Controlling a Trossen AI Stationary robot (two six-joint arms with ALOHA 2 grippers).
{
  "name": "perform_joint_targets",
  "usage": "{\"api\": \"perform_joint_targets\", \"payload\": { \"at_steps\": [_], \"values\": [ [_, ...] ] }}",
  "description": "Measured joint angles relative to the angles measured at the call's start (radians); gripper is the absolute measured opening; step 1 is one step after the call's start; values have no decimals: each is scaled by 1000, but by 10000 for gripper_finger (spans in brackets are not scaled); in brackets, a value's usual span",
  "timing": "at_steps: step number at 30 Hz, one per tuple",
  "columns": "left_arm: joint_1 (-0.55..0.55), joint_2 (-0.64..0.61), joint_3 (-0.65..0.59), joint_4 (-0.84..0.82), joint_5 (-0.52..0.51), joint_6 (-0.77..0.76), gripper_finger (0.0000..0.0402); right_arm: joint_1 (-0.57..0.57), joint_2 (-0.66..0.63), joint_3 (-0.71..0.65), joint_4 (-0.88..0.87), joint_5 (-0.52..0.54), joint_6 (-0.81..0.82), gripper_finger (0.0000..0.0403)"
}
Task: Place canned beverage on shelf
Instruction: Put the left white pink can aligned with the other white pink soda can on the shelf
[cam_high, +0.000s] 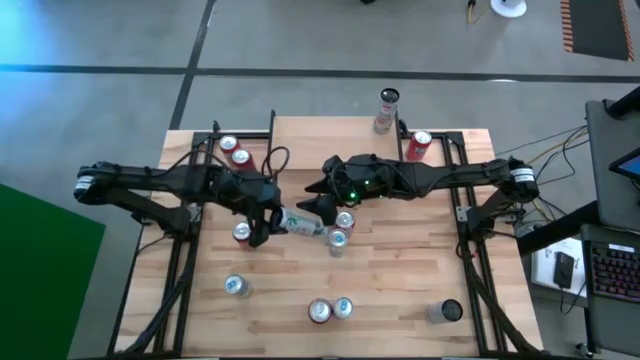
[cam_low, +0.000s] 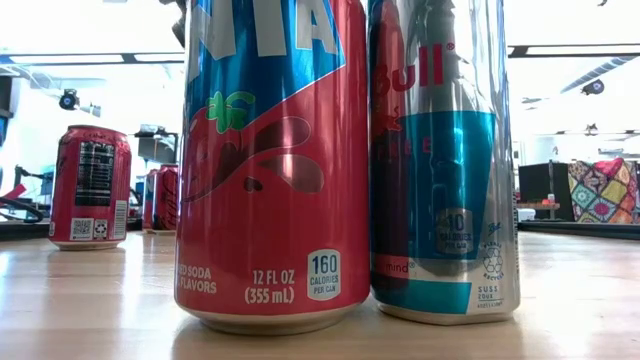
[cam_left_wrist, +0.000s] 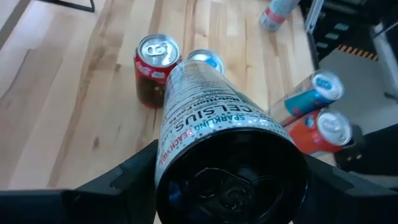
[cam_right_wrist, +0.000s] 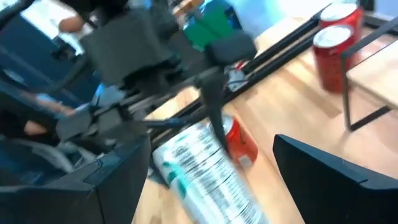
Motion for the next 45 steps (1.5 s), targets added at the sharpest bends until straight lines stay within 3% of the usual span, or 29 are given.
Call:
{"api": "perform_joint_targets", "payload": {
  "at_steps": [6,13,19,36,45],
  "values": [
    [45,60,5,-4,89,31,253,-18,27,0,-24,-60,-16,329],
    [65,69,52,-49,96,66,253,-35,-39,0,-149,-65,-29,329],
    [104,139,155,-89,112,95,253,-44,-34,0,-158,-175,-53,329],
    [106,315,443,-251,153,189,253,-9,-29,0,-246,-174,-305,329],
    [109,385,507,-252,209,182,253,-6,-11,0,-257,-157,-327,325]
  ]
}}
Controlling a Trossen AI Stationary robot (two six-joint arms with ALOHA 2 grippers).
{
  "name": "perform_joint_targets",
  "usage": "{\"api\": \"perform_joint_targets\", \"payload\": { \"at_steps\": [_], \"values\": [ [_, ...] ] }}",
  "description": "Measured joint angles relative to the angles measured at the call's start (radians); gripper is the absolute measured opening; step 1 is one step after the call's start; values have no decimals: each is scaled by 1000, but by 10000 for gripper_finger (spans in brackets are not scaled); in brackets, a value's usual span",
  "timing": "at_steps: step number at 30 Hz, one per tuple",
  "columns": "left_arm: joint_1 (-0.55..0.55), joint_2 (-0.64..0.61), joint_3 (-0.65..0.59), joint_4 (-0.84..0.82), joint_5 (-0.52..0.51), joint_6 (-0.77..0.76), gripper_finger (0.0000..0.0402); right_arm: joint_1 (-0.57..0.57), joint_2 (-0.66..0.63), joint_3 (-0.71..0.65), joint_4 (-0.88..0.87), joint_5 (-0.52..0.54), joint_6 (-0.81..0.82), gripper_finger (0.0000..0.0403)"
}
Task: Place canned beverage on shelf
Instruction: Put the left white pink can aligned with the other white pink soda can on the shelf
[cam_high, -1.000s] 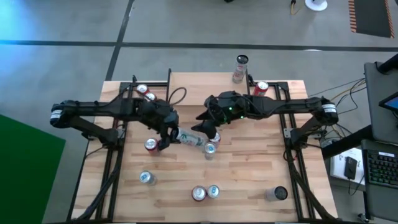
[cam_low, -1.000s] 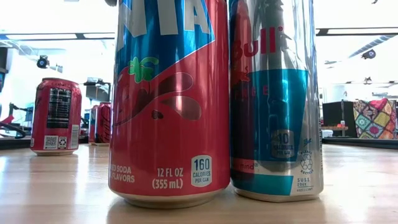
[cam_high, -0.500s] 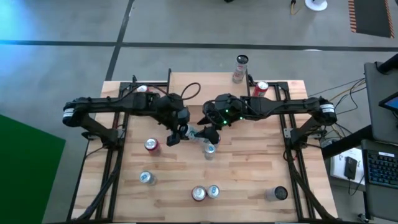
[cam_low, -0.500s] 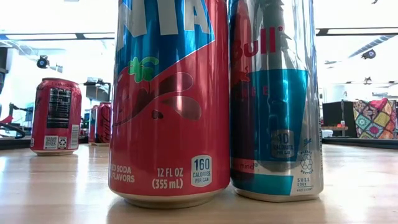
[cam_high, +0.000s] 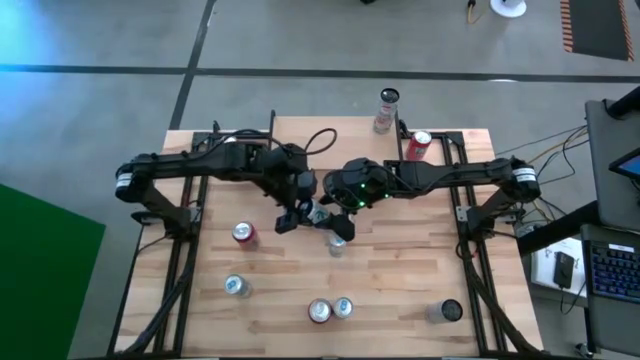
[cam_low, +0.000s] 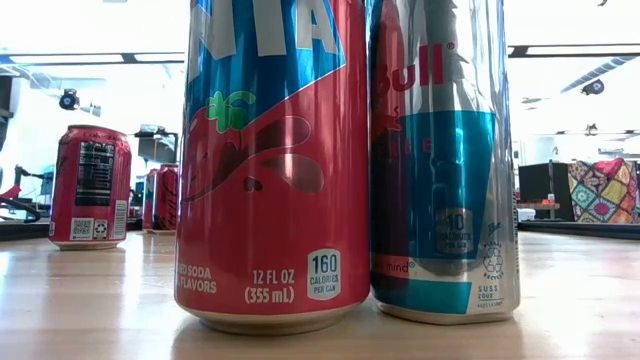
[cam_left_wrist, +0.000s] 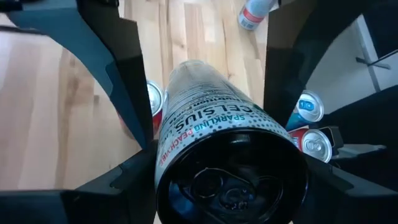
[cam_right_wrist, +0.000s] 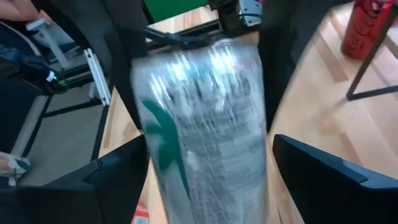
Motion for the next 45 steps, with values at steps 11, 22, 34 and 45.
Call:
{"api": "perform_joint_targets", "payload": {
  "at_steps": [11,22,34,45],
  "values": [
    [12,11,34,-17,8,-29,267,1,18,0,-3,13,6,236],
    [23,-145,49,26,-164,-44,315,-32,-47,-55,85,117,2,245],
    [23,-433,-259,351,-360,-165,315,-70,-196,-232,498,268,0,242],
    [23,-482,-724,1132,-345,-221,315,-77,-224,-380,819,265,4,244]
  ]
}}
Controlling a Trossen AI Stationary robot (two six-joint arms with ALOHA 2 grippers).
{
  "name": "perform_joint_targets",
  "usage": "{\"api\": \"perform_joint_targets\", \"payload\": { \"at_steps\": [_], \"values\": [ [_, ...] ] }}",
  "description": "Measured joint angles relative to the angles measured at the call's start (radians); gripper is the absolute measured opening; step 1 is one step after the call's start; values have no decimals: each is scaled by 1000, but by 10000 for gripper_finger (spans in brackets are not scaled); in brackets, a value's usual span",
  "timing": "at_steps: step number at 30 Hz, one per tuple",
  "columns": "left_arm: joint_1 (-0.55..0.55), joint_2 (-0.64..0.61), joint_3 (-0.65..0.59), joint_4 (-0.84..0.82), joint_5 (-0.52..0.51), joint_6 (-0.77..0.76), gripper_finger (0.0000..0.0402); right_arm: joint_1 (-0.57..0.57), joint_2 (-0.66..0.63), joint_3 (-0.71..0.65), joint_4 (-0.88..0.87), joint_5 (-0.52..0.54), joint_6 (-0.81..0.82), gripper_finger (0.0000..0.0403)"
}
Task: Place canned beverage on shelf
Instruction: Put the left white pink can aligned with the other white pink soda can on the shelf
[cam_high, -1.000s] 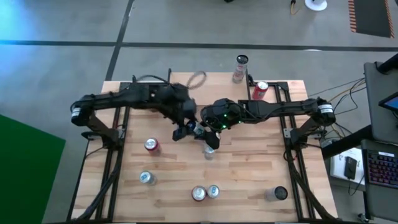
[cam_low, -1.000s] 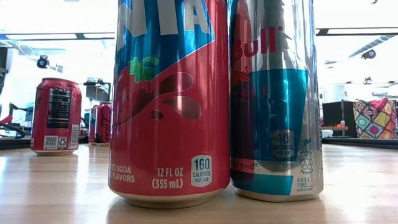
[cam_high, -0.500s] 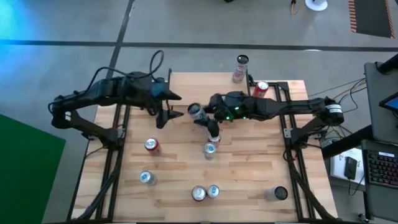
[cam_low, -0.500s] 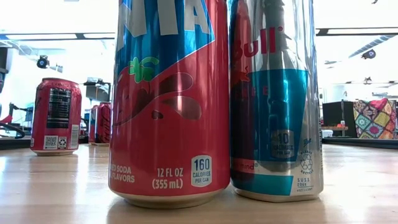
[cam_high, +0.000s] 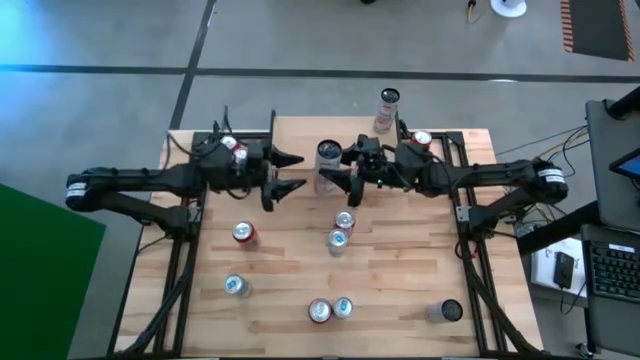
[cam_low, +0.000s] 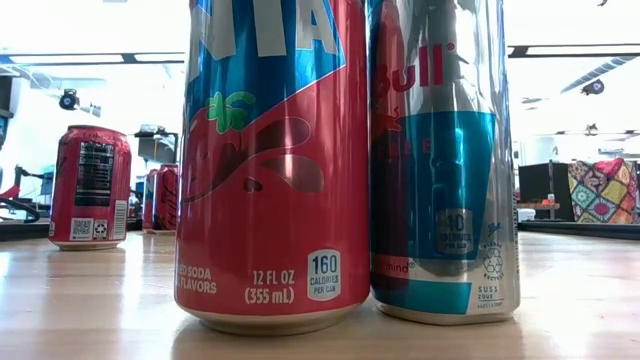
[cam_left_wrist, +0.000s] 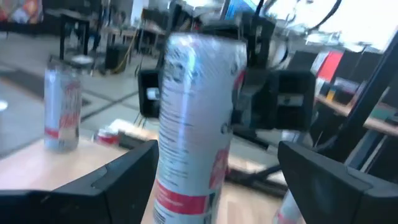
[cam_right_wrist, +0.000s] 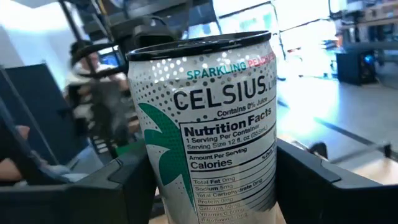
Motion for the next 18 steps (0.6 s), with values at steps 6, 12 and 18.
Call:
{"api": "perform_joint_targets", "payload": {
  "at_steps": [6,12,18],
  "values": [
    [0,60,1,-16,-15,21,317,0,14,8,9,-15,-2,244],
    [1,164,56,-23,-9,28,350,-17,14,45,-5,-75,-20,244],
    [0,249,183,-138,-1,56,351,-18,11,45,-15,-93,-13,244]
  ]
}}
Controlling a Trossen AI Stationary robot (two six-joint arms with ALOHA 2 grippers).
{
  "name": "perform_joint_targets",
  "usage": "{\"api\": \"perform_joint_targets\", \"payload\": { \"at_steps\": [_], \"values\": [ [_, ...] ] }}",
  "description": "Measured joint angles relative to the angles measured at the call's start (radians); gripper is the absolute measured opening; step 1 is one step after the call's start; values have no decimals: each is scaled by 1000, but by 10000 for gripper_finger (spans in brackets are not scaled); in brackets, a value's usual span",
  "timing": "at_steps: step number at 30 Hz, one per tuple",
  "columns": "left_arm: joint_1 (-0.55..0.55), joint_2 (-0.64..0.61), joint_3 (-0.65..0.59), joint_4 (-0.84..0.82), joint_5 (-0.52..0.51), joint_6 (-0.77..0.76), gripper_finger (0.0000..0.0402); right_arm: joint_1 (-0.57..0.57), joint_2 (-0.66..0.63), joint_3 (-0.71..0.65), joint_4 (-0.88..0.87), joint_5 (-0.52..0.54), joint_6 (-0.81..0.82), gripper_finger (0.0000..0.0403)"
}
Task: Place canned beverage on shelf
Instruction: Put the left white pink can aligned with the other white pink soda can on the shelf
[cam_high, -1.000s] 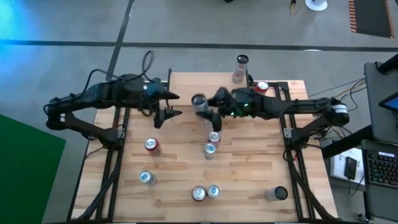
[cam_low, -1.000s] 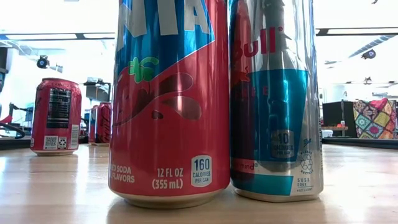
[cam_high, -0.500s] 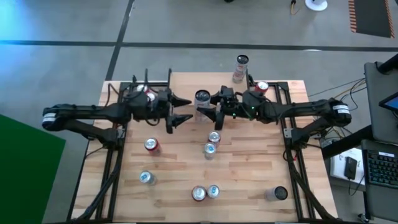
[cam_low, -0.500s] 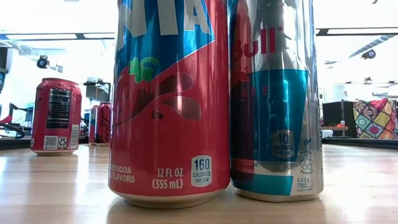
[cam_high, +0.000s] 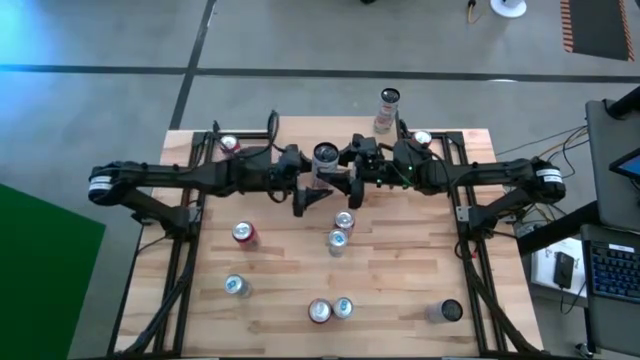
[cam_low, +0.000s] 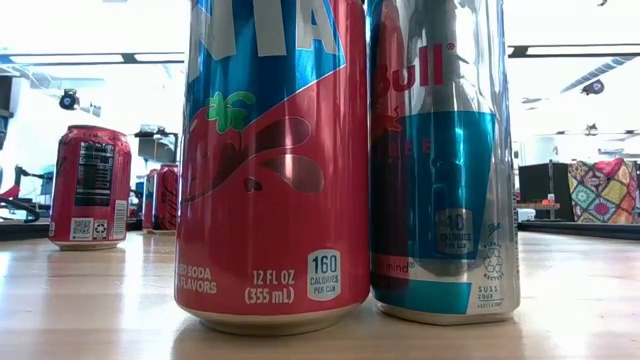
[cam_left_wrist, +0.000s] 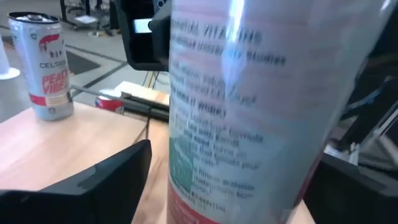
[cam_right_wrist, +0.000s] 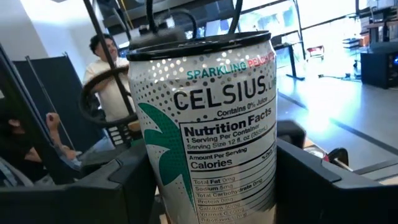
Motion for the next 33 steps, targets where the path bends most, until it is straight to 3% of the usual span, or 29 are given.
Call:
{"api": "perform_joint_targets", "payload": {
  "at_steps": [10,15,25,33],
  "values": [
    [0,58,165,-246,-18,90,230,-4,-43,-1,-85,3,-22,244],
    [0,76,201,-287,-16,100,230,-11,-50,-2,-119,-6,-17,257],
    [6,85,206,-405,-40,98,246,-17,-63,36,-176,-4,37,356],
    [6,84,208,-395,-36,89,246,-25,-56,64,-258,-11,33,326]
  ]
}}
